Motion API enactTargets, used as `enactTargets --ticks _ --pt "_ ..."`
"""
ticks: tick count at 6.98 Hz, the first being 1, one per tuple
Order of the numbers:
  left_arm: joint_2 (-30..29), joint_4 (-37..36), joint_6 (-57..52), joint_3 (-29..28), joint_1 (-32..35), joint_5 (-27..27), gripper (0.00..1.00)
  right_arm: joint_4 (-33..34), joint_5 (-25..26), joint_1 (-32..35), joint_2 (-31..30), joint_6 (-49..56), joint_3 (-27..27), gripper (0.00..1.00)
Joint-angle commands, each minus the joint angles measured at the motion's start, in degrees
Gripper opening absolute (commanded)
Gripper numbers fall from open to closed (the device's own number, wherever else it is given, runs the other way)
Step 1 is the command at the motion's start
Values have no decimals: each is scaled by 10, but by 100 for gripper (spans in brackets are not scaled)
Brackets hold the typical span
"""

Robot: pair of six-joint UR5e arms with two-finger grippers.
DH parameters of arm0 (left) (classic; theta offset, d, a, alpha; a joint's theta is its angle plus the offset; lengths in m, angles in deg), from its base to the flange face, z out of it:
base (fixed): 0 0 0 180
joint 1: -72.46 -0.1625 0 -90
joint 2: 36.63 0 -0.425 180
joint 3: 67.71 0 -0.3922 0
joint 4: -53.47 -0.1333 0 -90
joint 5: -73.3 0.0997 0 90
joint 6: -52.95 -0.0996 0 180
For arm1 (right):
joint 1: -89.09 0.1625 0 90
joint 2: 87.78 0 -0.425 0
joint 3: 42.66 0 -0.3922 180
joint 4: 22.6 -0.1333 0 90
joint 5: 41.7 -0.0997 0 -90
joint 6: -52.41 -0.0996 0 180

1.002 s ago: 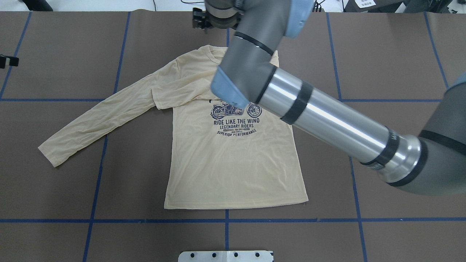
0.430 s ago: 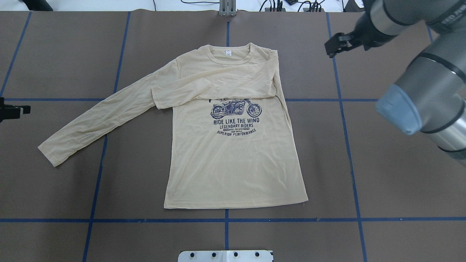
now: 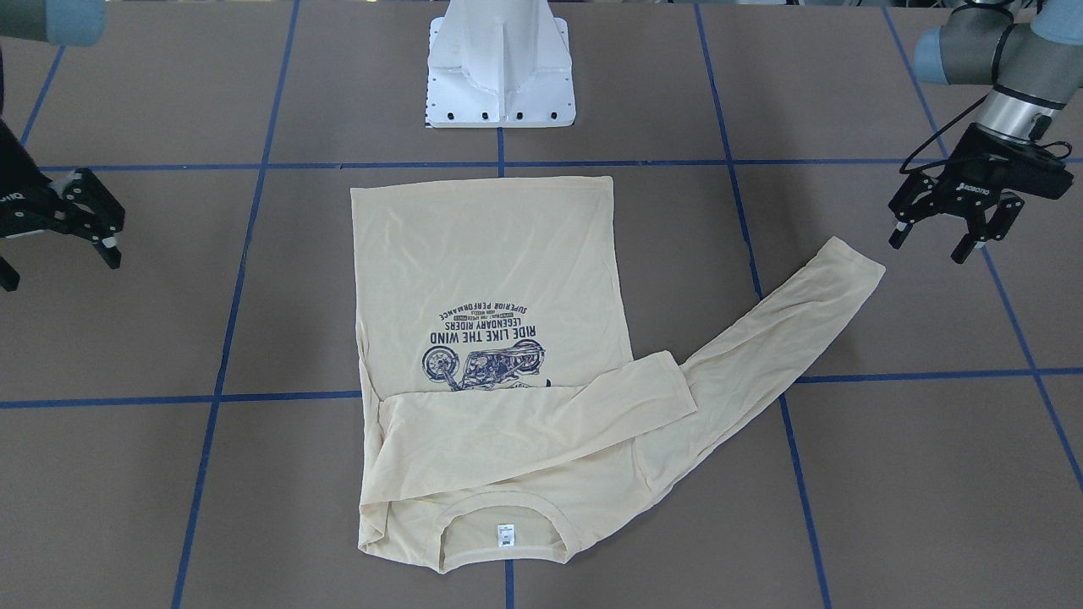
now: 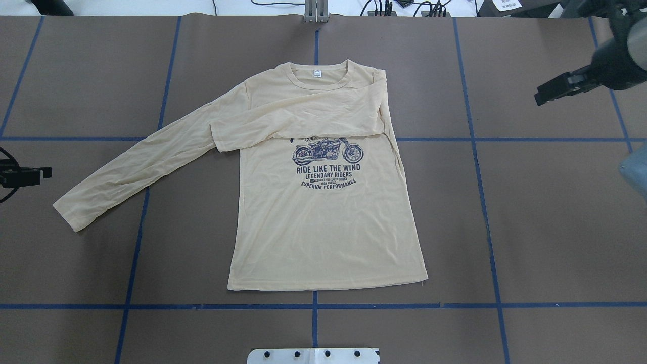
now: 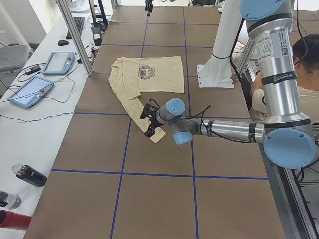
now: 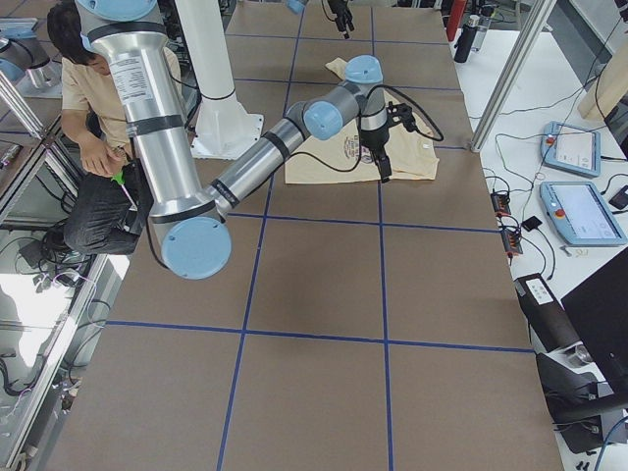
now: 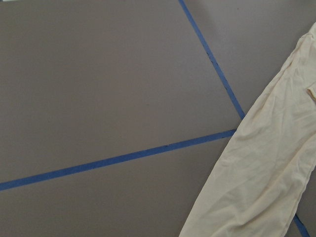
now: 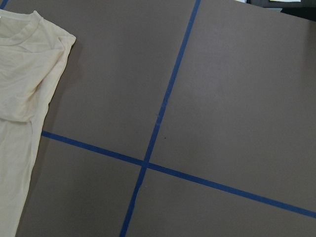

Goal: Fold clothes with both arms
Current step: 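Release the sleeve and raise the right gripper away from the shirt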

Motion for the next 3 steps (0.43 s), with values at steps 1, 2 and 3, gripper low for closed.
enactTargets --ticks 1,2,3 --pt "-1 0 50 -23 -39 30 76 -65 -52 45 -67 21 0 100" --pt "-5 1 50 -39 -41 39 71 -66 -53 46 -65 22 0 100" --pt "-7 2 50 -47 -43 42 66 -66 -53 46 -66 22 0 100"
